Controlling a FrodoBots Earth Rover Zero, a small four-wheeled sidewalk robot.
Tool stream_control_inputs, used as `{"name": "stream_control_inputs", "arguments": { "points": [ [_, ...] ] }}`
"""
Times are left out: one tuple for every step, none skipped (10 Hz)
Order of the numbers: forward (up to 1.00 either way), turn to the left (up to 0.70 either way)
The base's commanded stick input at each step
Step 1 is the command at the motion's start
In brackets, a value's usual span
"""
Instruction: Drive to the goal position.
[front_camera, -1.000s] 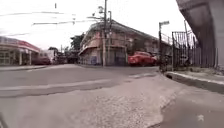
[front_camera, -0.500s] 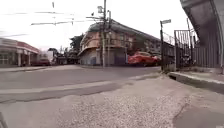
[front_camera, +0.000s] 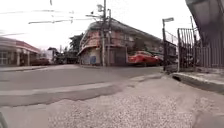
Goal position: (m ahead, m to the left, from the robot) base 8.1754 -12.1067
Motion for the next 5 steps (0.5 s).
{"name": "stream_control_inputs", "arguments": {
  "points": [
    [0.5,0.05],
    [0.5,0.05],
    [0.5,0.05],
    [0.5,0.05],
    [0.5,0.05]
  ]
}}
